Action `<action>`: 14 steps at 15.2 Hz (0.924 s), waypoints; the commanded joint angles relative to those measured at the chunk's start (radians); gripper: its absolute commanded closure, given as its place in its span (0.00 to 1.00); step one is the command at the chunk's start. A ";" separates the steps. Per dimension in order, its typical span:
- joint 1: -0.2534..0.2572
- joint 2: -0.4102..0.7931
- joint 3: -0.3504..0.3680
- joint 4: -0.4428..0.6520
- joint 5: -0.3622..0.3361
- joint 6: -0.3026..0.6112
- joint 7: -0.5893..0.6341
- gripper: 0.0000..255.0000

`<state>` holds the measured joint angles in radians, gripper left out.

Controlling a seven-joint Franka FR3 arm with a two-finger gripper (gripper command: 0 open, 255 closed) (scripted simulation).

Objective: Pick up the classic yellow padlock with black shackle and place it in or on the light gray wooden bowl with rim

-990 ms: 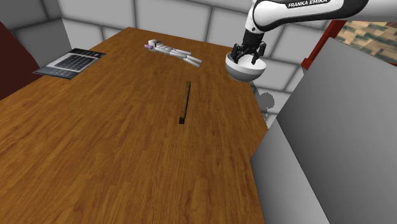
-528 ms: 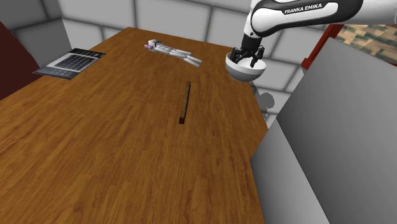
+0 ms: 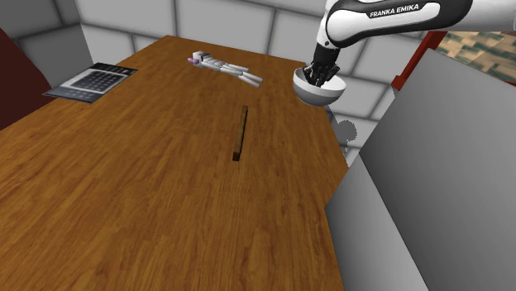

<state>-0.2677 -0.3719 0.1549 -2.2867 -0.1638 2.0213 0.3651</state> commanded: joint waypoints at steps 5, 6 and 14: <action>-0.003 0.001 -0.002 -0.003 -0.001 -0.002 0.000 1.00; -0.003 -0.001 -0.002 0.008 0.000 -0.016 -0.003 1.00; 0.065 -0.060 -0.124 0.002 0.098 -0.038 -0.454 0.00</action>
<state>-0.2382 -0.4040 0.0976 -2.2561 -0.1229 1.9673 0.3003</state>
